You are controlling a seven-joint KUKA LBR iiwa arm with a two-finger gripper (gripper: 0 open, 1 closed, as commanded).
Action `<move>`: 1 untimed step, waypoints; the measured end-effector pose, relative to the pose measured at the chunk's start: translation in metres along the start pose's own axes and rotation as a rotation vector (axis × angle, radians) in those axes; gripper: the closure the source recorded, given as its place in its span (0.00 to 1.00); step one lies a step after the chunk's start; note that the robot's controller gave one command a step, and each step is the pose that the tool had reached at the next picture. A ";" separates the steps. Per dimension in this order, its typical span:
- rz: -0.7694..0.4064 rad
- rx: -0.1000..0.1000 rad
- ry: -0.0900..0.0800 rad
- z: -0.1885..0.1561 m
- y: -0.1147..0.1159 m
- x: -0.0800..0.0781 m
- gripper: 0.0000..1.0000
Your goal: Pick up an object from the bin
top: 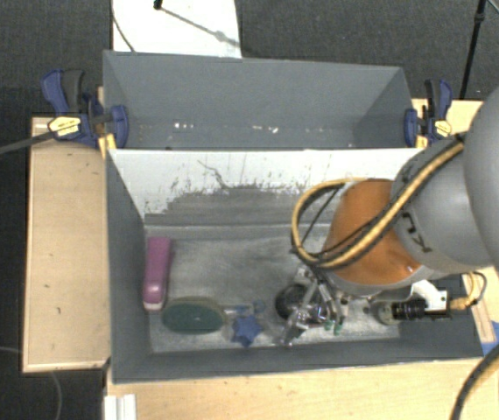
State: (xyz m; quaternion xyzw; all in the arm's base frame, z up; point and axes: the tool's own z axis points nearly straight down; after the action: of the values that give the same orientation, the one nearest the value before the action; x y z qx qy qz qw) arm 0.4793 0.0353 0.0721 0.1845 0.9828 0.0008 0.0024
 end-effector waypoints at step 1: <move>0.000 -0.002 -0.004 -0.002 0.000 -0.001 1.00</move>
Offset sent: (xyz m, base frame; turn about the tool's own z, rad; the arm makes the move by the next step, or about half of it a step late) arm 0.0000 0.0000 0.0000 0.0000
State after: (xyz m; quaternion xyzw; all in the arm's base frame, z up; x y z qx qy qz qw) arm 0.4808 0.0351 0.0737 0.1844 0.9828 0.0012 0.0045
